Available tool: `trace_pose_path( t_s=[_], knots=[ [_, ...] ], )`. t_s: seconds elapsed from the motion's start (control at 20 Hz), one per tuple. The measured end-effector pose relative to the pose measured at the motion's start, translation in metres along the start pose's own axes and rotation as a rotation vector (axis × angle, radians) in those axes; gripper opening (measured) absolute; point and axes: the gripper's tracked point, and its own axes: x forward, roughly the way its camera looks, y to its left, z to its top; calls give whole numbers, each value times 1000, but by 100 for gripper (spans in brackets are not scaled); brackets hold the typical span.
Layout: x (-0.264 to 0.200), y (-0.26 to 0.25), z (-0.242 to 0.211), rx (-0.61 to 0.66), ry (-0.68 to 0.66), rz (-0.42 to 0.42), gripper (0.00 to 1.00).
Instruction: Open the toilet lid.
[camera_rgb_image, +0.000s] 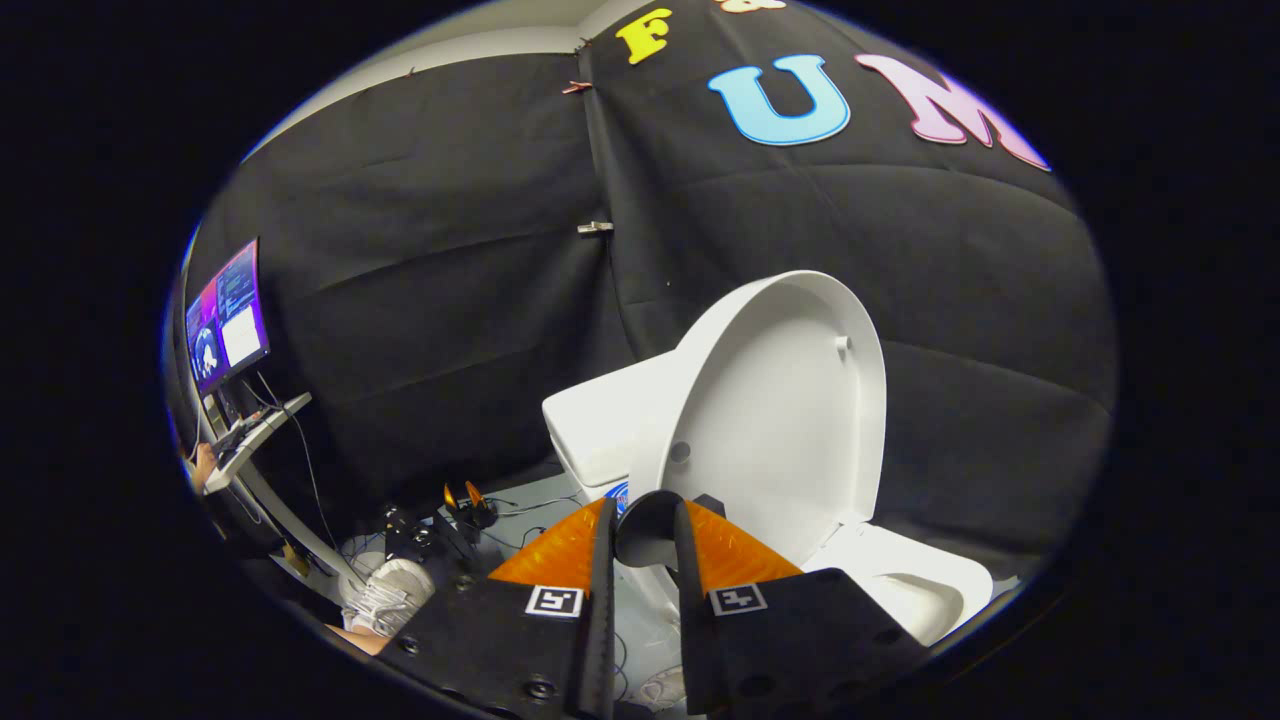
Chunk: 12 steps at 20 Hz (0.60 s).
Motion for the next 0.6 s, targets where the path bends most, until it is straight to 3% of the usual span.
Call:
trace_pose_path(
  t_s=[0.25,0.3,0.6],
  knots=[
    [-13,-3,1,-48,-41,-26,71],
    [-16,-8,4,-39,-52,-36,82],
    [-57,-55,23,-40,-154,-184,91]
  ],
)
